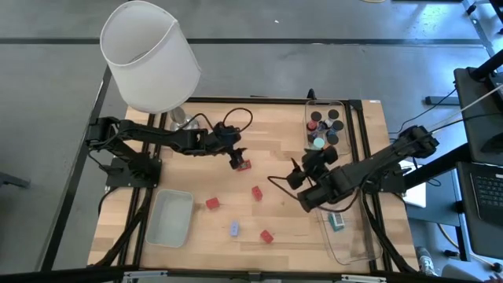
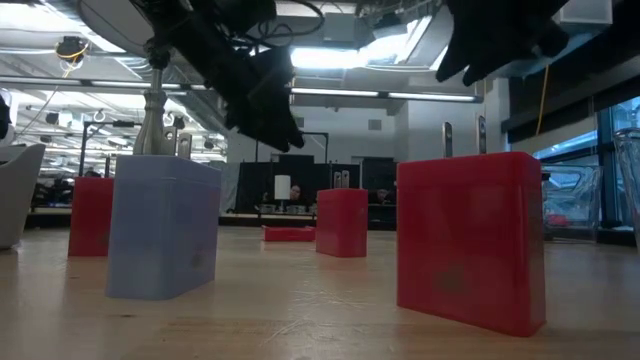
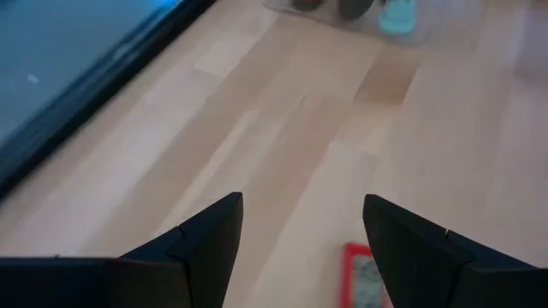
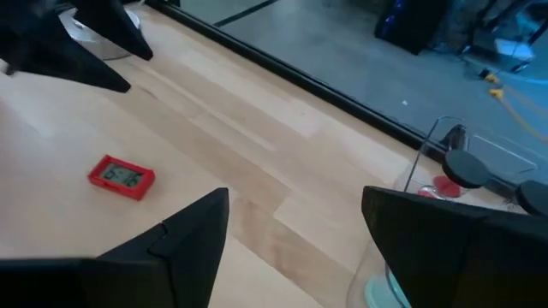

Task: Pick & Place Office items
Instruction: Put the orange digital clock into the bottom transparent bin

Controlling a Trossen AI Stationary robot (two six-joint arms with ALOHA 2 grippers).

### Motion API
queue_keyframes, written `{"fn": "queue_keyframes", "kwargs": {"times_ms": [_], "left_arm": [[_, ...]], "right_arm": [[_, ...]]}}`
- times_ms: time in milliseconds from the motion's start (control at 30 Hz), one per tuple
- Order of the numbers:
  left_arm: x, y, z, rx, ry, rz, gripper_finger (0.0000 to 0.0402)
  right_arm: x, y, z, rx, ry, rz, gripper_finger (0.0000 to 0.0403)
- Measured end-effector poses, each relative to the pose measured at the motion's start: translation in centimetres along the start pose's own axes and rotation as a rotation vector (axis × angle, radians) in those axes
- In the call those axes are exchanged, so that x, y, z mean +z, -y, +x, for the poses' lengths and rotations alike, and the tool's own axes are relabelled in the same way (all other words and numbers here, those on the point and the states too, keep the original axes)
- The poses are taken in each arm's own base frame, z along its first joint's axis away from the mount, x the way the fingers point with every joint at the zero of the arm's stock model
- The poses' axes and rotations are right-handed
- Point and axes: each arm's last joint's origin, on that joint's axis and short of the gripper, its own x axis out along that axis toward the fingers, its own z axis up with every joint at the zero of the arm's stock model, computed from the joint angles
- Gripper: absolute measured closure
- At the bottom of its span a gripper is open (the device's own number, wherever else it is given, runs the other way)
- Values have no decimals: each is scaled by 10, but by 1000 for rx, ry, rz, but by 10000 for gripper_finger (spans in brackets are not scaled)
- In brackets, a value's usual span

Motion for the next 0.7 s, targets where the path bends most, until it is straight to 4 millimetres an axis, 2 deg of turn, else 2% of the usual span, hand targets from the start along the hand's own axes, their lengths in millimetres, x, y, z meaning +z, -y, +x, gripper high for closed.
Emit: {"fn": "queue_keyframes", "kwargs": {"times_ms": [100,233,533,700], "left_arm": [[1,1,0,-25,5,-83,162],[-7,6,7,-15,-41,-57,162],[-24,19,29,-30,-93,207,162],[-29,24,44,-55,-77,108,162]], "right_arm": [[-5,-6,5,-20,14,-24,130],[-9,-10,10,-43,23,-67,130],[-7,-9,14,-57,17,-60,130],[-7,-9,14,-57,15,-56,130]]}}
